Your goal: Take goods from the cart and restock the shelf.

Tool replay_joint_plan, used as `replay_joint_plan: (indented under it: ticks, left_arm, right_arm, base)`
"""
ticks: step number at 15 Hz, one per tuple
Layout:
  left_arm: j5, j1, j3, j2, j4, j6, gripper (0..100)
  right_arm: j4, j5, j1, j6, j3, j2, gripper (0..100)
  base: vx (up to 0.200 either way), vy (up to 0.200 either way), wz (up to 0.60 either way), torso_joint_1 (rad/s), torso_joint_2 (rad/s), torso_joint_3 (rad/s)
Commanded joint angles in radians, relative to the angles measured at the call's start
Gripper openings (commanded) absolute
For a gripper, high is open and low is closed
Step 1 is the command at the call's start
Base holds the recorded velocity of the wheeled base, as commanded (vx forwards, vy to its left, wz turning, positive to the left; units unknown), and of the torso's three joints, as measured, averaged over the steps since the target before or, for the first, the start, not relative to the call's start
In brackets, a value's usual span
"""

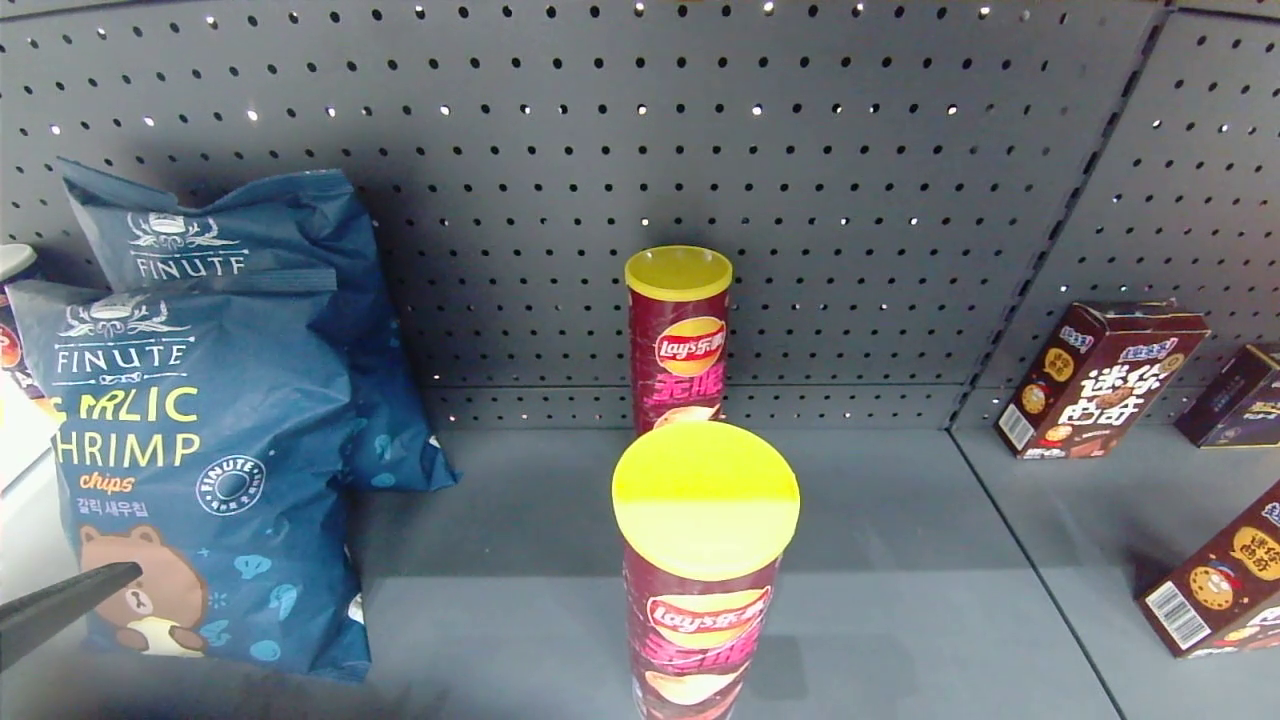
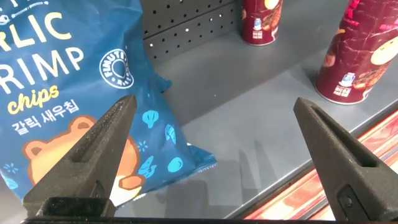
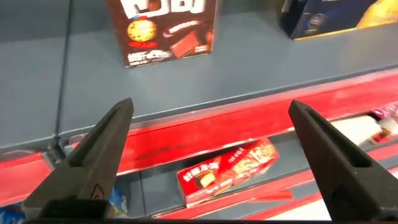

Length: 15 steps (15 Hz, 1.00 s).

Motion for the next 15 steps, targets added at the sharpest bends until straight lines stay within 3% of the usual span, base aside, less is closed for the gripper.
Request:
replay_joint_plan:
  ticks: [1, 4, 12, 14, 15]
  left_arm:
    - [0.001, 0.002, 0.038, -0.04, 0.0, 0.0, 100]
    - [0.002, 0.004, 0.084, -0.08, 0.002, 0.0, 100]
    - [0.002, 0.008, 0.079, -0.081, 0.0, 0.0, 100]
    - [0.002, 0.008, 0.082, -0.083, 0.002, 0.0, 100]
    - [0.004, 0.01, 0.082, -0.088, 0.002, 0.0, 100]
  right_arm:
    - [0.0, 0.003, 0.125, -0.002, 0.001, -0.025, 100]
    - [0.0, 0.005, 0.131, -0.002, -0.001, -0.031, 100]
    - [0.0, 0.005, 0.102, -0.002, 0.001, -0.008, 100]
    - [-0.002, 0.005, 0.168, -0.002, 0.001, -0.092, 100]
    - [-0.002, 0.005, 0.159, -0.002, 0.001, -0.089, 100]
  base:
    - [0.0, 0.0, 0.0, 0.0, 0.0, 0.0]
    - [0.0, 0.0, 0.0, 0.0, 0.0, 0.0]
    - [0.0, 0.0, 0.0, 0.0, 0.0, 0.0]
    - [0.0, 0.0, 0.0, 0.0, 0.0, 0.0]
    - [0.0, 0.0, 0.0, 0.0, 0.0, 0.0]
